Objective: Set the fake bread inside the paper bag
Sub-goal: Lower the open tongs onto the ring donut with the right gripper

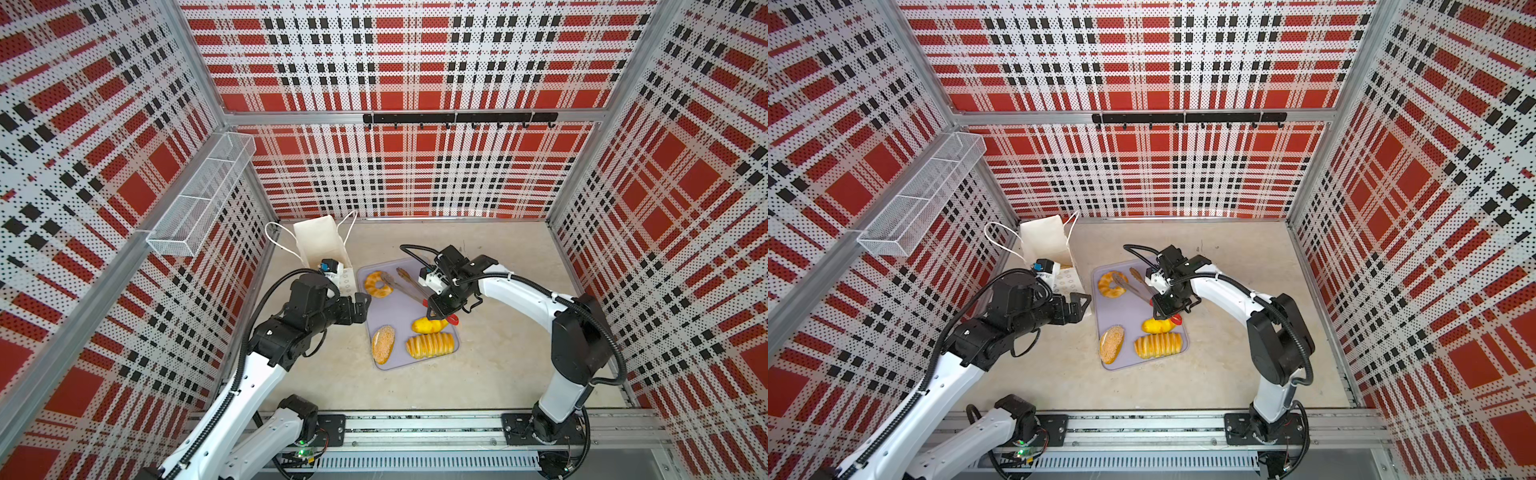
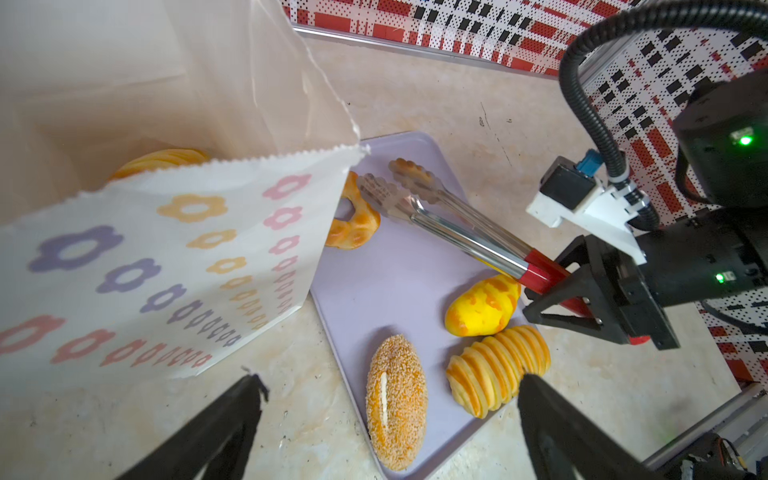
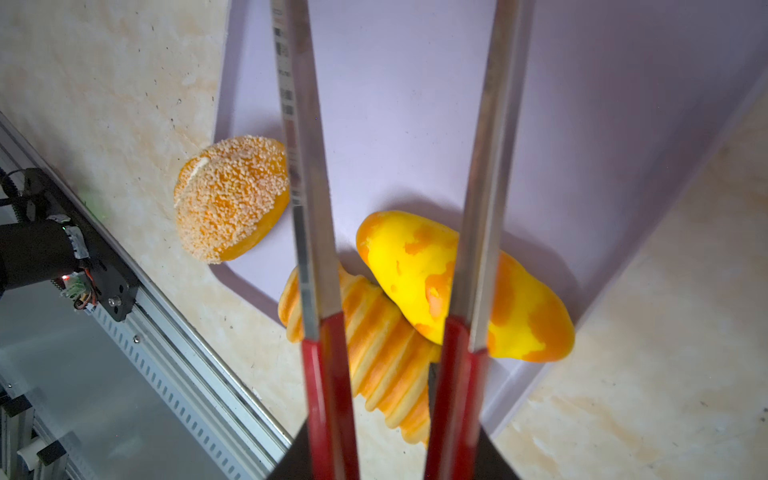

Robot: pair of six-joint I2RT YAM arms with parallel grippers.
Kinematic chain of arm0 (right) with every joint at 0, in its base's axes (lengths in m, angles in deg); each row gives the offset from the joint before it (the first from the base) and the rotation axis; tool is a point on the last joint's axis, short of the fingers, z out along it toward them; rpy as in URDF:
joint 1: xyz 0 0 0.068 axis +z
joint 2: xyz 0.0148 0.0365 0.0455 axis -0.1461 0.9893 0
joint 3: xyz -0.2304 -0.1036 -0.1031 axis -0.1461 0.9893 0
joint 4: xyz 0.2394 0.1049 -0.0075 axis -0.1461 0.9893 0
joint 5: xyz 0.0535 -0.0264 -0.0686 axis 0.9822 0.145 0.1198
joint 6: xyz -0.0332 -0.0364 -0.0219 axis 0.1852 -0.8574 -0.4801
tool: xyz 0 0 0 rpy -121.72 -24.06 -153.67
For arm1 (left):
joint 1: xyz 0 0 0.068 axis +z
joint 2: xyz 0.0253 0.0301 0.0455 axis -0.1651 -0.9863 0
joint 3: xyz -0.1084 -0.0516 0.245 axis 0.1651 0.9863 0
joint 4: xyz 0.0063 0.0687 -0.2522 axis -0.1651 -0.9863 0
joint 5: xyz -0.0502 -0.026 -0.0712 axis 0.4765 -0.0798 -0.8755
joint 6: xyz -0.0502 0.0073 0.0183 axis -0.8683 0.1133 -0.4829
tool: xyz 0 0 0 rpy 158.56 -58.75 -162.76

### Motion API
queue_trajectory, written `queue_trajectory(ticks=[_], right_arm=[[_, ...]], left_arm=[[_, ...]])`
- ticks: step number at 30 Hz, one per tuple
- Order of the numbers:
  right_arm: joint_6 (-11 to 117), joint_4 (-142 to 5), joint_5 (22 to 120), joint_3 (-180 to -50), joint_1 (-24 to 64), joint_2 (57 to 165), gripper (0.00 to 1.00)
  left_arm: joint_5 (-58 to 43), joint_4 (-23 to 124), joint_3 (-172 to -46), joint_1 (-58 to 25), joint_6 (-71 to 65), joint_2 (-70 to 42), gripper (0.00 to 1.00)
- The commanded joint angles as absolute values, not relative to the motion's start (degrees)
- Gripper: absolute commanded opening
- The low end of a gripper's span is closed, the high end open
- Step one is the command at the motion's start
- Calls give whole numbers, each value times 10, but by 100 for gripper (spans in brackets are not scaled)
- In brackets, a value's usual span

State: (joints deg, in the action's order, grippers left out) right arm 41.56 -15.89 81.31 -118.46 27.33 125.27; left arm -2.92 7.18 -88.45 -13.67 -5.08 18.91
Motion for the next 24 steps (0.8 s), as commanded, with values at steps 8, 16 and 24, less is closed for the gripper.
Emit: queue_trajectory(ticks=[8, 16, 24], right_arm=[[403, -172, 807, -1205, 270, 1296, 34], [423, -202, 819, -1189, 270, 1304, 33], [427, -209, 815, -1188, 271, 1312, 32]], left_arm=[[-53, 74, -879, -124, -35, 181, 98], [-65, 74, -879, -113, -28, 181, 98], [-73, 75, -879, -105, -25, 178, 99]])
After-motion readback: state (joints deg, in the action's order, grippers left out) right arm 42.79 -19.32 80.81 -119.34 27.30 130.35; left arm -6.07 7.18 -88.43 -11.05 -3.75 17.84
